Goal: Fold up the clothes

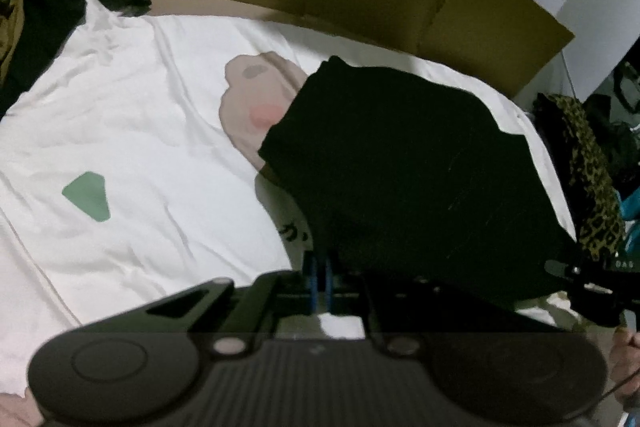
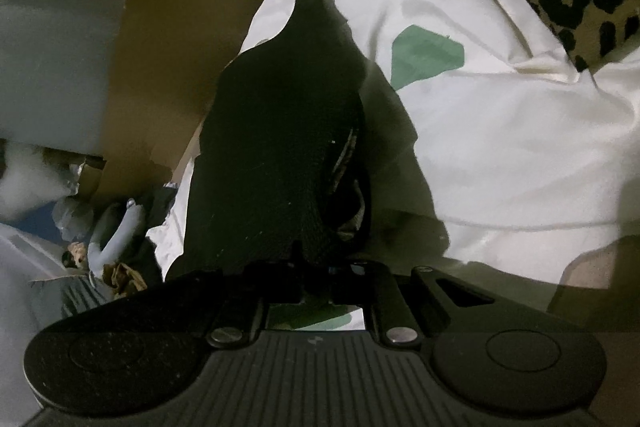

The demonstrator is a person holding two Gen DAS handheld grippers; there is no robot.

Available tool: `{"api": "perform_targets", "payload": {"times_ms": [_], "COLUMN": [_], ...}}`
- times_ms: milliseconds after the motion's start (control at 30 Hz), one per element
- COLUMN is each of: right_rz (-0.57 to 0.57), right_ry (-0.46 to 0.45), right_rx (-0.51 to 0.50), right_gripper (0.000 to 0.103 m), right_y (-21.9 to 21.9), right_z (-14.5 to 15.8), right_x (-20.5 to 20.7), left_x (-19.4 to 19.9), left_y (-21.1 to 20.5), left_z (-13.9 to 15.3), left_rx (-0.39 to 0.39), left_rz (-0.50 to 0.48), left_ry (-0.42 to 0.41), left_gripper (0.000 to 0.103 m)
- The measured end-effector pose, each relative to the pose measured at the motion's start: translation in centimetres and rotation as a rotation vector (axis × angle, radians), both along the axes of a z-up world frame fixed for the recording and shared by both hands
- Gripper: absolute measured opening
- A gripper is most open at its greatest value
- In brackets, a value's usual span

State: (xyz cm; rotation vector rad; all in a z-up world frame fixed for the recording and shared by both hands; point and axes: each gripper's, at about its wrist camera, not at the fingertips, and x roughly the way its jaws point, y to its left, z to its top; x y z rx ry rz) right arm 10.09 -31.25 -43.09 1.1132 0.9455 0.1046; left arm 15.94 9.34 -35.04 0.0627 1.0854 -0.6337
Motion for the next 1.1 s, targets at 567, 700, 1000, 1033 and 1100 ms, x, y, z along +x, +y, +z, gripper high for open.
{"api": "perform_targets", "payload": {"times_ms": [567, 700, 1000, 1033, 1100], "right_rz": [0.173, 0.243, 0.291, 0.296, 0.311], "right_ry": [0.007, -0.001, 0.014, 0.019, 0.029], "right_rx": [0.005, -0.010, -0.015, -0.016, -0.029], "right_gripper": [0.008, 0.008, 0.008, 0.008, 0.008], "right_y": [0.7, 1.0, 1.1, 1.1, 1.0], "right_z": [2.1, 2.7, 3.3, 3.2, 3.3], "right_x": [-2.3, -3.1, -4.7, -4.9, -5.2], "left_x": [-0.9, -1.5, -3.8, -4.0, -4.3], "left_y": [2.5, 3.1, 4.2, 4.3, 4.2], "left_z": [2.1, 2.1, 2.4, 2.3, 1.9], "left_rx": [0.015, 0.030, 0.069, 0.074, 0.079], "left_rz": [-0.014, -0.016, -0.044, -0.047, -0.058], "left_ry": [0.049, 0.072, 0.132, 0.141, 0.167], "left_gripper": [0.004, 0.004, 0.004, 0.004, 0.004]}}
